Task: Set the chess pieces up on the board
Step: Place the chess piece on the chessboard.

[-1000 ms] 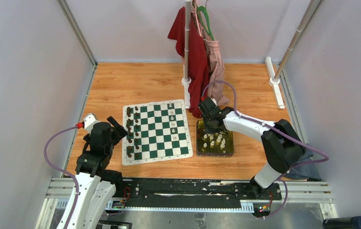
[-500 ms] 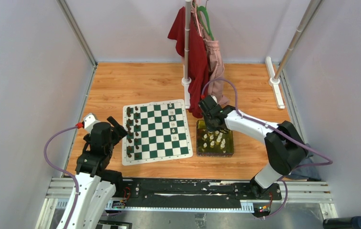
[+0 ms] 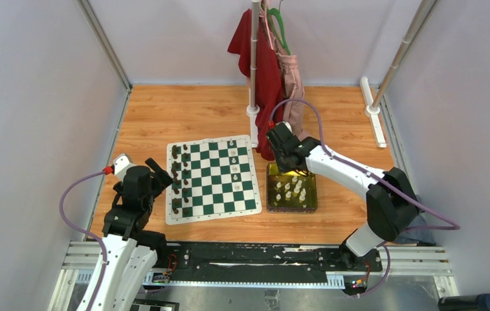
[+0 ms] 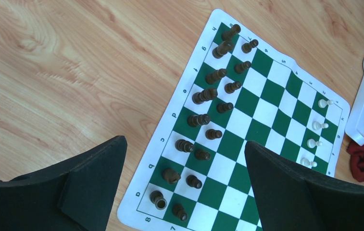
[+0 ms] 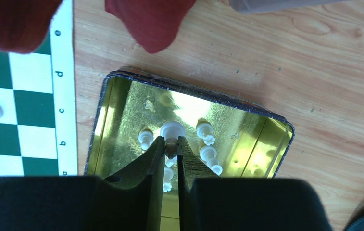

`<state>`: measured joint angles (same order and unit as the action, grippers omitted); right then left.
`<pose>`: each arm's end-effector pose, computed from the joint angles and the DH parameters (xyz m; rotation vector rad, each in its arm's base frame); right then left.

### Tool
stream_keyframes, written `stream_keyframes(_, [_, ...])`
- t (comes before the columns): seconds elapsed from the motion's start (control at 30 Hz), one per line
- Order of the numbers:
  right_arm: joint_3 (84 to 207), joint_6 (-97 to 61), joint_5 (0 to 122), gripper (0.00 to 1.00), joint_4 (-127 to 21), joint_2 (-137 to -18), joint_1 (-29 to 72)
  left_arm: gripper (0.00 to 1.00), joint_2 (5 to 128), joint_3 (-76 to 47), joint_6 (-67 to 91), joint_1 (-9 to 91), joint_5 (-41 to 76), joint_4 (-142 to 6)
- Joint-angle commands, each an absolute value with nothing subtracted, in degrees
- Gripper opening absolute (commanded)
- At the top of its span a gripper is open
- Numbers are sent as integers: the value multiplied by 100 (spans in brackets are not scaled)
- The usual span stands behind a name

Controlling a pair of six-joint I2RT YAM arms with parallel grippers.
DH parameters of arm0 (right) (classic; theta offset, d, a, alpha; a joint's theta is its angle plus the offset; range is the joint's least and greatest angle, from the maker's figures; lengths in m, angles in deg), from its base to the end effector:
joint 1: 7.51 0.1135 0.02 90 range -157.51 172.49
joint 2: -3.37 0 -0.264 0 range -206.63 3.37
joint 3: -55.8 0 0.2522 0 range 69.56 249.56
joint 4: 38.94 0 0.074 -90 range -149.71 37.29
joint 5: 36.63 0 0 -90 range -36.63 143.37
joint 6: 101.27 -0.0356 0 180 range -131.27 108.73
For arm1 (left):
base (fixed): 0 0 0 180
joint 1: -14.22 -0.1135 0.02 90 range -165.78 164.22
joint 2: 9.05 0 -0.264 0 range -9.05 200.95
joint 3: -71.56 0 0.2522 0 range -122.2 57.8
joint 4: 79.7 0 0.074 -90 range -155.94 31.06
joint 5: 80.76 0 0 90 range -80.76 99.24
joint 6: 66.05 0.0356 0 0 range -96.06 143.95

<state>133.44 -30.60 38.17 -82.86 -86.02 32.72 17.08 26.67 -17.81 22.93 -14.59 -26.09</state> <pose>0.2543 0.2029 0.2366 -0.3512 2.4706 0.0938 0.1102 -0.0023 0.2500 -0.8226 1.9556 -0.0670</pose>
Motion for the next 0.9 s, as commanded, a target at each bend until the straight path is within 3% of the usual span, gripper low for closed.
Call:
stream_keyframes(0.0, [13688,-2965,3588,0,-8779,-8411,3480,100,1642,2733,-1753,2265,-1589,-2683])
stream_keyframes(0.87, [15308,-2700,3814,0,-9313,-9605,4320,100,1508,2737,-1821,2265,-1636,-2636])
